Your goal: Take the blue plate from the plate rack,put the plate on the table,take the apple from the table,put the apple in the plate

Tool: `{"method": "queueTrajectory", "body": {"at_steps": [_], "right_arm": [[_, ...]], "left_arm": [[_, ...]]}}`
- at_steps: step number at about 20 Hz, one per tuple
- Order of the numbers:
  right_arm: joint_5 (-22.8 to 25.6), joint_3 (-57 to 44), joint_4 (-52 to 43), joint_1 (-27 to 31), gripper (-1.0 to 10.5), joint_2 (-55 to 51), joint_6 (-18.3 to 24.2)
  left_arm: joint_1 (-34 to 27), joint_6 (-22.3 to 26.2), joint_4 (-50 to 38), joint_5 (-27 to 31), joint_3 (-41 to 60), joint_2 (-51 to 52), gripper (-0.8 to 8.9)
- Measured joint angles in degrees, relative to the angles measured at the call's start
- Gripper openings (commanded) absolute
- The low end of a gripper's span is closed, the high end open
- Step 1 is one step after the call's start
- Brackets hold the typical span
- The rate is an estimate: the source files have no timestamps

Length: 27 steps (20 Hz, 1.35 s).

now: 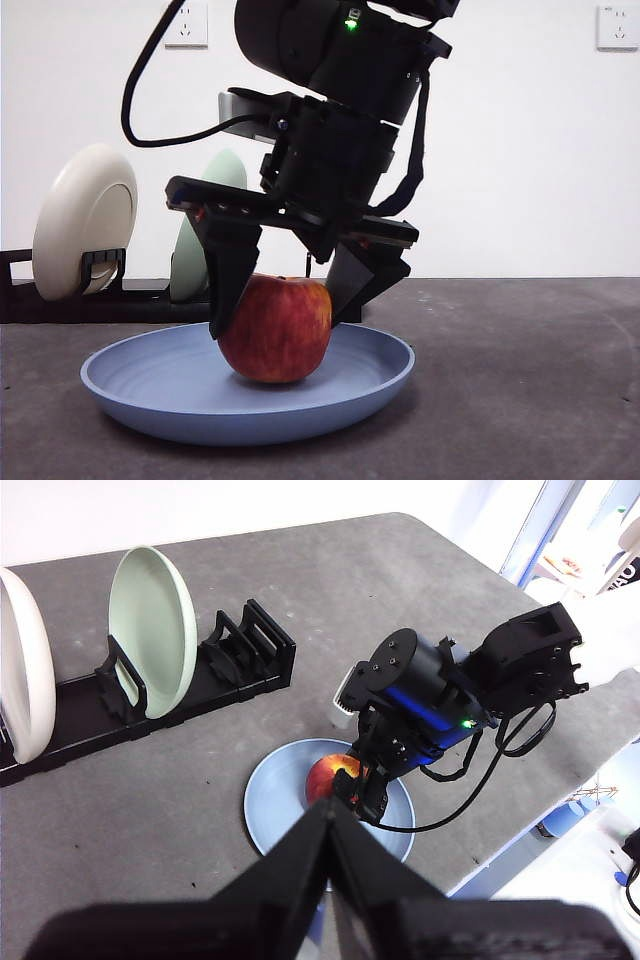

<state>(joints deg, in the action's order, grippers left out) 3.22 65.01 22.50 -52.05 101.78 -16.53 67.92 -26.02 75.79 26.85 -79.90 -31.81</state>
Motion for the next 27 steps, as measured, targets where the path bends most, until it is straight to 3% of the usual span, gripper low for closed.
{"method": "queueTrajectory", "body": {"at_steps": [2,5,12,14,15,16,17,23,27], "right_arm": [[-0.02,0.00,0.02,0.00,6.9,0.00,0.02],[-0.04,0.09,0.68,0.00,6.9,0.00,-0.15],[0.28,11.30,16.70,-0.39,6.9,-6.27,-0.20],[1.46,14.27,21.35,-0.79,5.3,-11.50,0.63],[2.56,15.06,24.02,-0.76,3.6,-14.21,1.14],[4.04,15.54,27.02,-0.76,1.2,-17.00,1.49],[5.57,16.04,30.34,-0.76,-0.1,-19.69,1.86],[11.02,21.33,43.15,-0.76,0.0,-37.11,3.10],[19.76,22.64,43.87,-0.74,0.0,-42.97,3.28]], "left_arm": [[0.00,0.00,0.00,0.00,0.00,0.00,-0.05],[0.00,0.00,0.00,0.00,0.00,0.00,-0.06],[0.00,0.02,0.00,-0.04,0.00,0.00,-0.05],[0.00,0.04,0.00,-0.04,0.02,0.00,-0.05],[0.00,0.07,0.00,-0.07,0.00,0.00,-0.04],[0.00,0.09,0.00,-0.09,0.00,0.00,-0.04],[0.00,0.09,0.00,-0.24,0.00,0.00,-0.04],[0.00,0.09,0.00,-0.35,0.02,-0.02,-0.04],[0.00,0.09,0.00,-0.35,0.00,-0.02,-0.04]]}}
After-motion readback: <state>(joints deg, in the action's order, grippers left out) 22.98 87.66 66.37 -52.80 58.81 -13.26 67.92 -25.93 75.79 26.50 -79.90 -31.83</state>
